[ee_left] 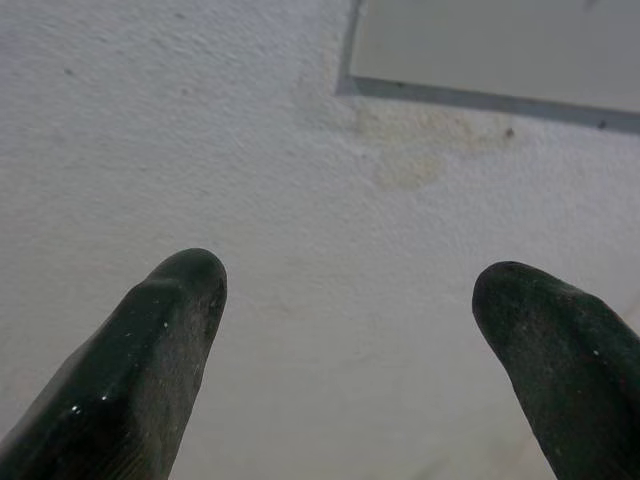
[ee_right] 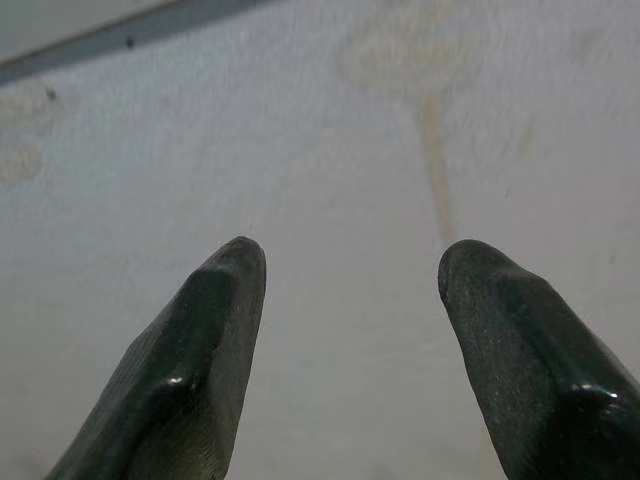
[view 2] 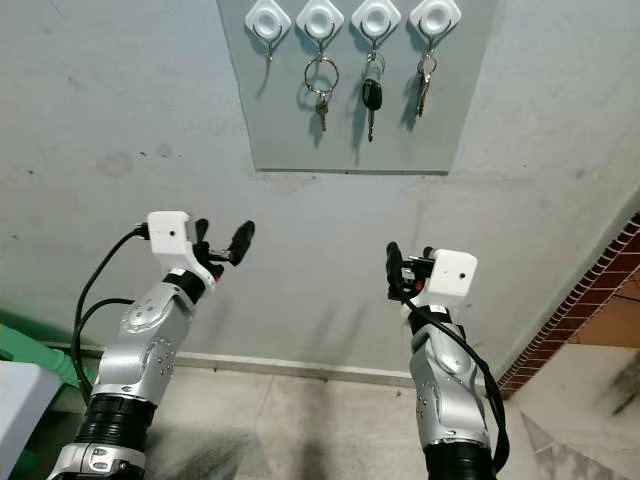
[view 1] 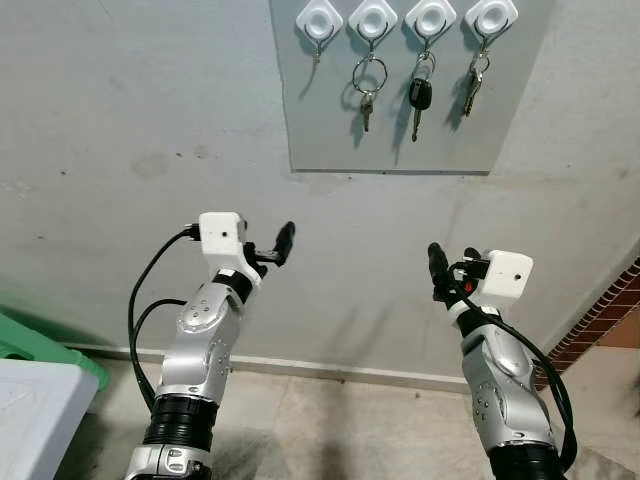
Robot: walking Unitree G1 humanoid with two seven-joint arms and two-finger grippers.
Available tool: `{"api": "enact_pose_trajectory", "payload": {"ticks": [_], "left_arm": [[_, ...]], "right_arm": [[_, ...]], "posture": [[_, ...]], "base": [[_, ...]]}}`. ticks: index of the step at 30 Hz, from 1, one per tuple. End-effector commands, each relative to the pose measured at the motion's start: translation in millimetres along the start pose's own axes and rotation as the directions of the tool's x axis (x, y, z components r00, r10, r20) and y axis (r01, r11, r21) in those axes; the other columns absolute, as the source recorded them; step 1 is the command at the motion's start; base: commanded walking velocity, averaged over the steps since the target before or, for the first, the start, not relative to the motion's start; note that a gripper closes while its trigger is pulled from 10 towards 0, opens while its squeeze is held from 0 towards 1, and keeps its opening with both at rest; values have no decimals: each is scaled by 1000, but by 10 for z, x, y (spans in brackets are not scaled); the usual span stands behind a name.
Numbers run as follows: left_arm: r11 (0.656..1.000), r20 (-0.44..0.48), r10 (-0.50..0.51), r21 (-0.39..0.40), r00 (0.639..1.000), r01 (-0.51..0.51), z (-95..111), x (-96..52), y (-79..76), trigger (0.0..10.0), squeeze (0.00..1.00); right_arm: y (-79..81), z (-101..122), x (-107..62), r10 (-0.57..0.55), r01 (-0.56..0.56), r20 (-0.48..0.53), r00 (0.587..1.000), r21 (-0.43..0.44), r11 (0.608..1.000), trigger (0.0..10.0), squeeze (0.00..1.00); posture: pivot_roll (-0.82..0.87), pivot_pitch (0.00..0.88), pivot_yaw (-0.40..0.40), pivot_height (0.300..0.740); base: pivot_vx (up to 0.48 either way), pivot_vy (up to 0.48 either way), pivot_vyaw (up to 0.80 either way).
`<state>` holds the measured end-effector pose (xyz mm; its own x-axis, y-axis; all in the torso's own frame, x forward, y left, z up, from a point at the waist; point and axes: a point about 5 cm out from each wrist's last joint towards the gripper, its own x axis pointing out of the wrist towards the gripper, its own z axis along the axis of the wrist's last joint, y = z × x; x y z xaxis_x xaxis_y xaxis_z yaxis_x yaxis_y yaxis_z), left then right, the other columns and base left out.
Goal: Hang keys on a hook
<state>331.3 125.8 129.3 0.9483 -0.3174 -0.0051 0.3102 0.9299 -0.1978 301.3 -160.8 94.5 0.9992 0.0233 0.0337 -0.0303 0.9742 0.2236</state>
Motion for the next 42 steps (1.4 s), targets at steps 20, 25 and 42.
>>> {"api": "enact_pose_trajectory", "payload": {"ticks": [20,25,42], "left_arm": [[993,-49,-73,93,996,78,22,-35,-43,10000,0],[995,-13,-52,90,999,53,66,8,-54,10000,0],[995,69,103,12,992,-104,132,163,48,10000,0]], "right_arm": [[187,-37,-46,-10,8,57,998,43,999,10000,0],[213,14,-5,1,-3,71,997,25,1000,10000,0],[219,210,186,84,-72,94,992,-125,990,10000,0]], "posture": [[3,60,223,740],[1,43,192,740],[-22,0,36,740]], "base": [[0,0,0],[0,0,0],[0,0,0]]}}
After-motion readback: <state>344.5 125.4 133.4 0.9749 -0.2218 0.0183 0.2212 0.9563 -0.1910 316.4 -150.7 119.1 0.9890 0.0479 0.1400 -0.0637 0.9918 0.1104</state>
